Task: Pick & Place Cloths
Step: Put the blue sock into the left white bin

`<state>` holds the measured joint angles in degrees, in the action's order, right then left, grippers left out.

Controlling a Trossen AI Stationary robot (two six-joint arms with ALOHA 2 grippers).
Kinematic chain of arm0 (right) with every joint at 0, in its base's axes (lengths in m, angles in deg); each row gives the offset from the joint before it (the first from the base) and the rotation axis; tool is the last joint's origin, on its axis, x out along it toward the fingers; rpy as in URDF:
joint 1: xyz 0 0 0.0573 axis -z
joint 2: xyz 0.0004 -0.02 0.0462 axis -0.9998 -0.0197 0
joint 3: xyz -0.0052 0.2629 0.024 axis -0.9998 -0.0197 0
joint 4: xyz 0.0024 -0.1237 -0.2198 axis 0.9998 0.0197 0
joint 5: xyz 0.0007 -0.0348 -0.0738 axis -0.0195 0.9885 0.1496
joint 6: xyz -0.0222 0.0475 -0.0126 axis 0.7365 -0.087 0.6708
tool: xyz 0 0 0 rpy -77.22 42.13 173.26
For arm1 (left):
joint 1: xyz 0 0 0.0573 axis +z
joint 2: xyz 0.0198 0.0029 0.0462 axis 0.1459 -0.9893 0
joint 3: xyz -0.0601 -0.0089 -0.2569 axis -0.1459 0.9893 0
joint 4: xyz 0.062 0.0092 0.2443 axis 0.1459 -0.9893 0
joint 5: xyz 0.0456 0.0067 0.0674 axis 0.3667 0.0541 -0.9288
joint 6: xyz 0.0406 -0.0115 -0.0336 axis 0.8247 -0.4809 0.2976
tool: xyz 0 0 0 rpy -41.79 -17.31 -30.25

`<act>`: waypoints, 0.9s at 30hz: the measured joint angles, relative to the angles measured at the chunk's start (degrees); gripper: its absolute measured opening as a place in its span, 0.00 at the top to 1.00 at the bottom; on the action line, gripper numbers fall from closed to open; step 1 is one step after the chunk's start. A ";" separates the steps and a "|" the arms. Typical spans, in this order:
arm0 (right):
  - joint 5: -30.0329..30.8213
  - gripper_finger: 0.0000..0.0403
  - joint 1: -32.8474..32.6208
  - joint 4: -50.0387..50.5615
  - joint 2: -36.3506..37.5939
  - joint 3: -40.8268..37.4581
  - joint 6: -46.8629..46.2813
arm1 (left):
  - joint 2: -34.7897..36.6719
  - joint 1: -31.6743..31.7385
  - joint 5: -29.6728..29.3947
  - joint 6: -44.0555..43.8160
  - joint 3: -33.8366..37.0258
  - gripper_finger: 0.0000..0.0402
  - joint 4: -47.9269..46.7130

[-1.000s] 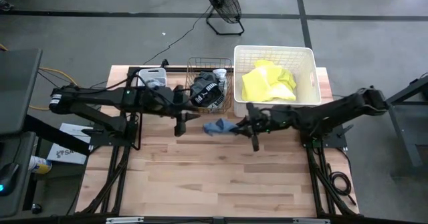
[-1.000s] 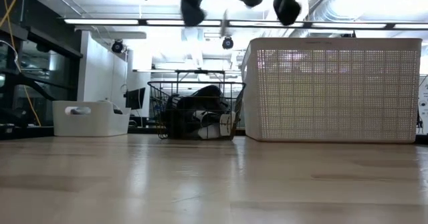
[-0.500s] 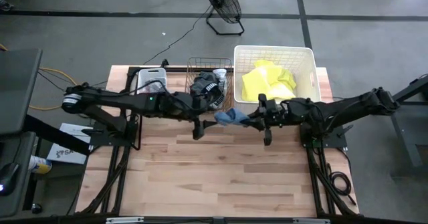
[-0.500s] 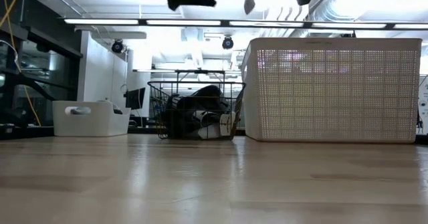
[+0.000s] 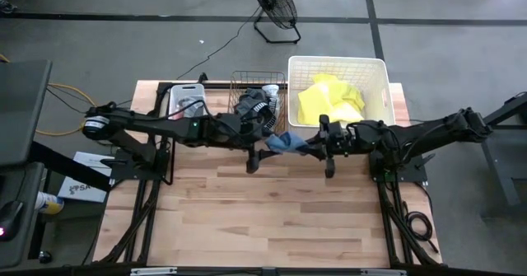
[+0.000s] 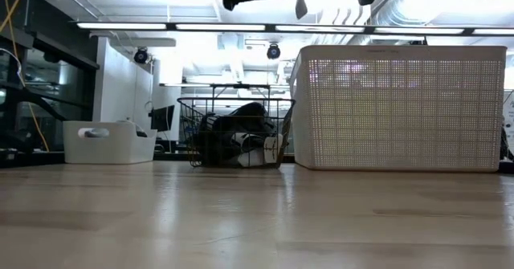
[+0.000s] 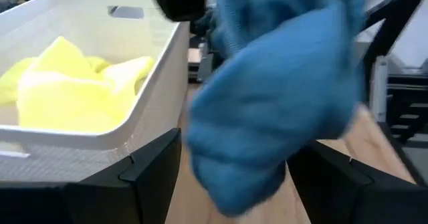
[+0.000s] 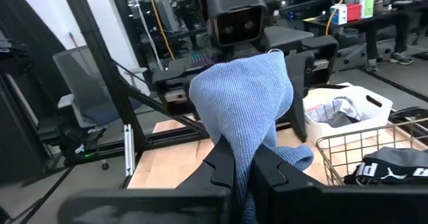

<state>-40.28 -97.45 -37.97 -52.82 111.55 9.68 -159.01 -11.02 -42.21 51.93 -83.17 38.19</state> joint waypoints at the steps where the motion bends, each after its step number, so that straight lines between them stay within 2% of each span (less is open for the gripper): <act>1: 0.27 0.99 0.01 -0.01 0.00 0.00 0.00 | -0.04 0.00 0.53 0.00 0.00 0.35 0.51; 9: 1.42 0.99 0.13 -0.93 -0.63 0.00 0.02 | -0.53 0.00 0.78 0.06 0.02 0.35 6.28; 17: 1.51 0.99 0.13 -5.67 -4.18 0.00 1.08 | -0.57 0.00 1.90 0.42 0.02 0.35 8.95; 27: 2.09 0.99 0.13 -5.21 -4.26 0.00 1.09 | -0.57 -0.02 4.44 -0.02 0.02 0.35 9.92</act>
<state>-38.19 -97.32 -43.18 -57.08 111.55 10.77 -159.57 -11.05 -37.77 51.91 -83.15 48.11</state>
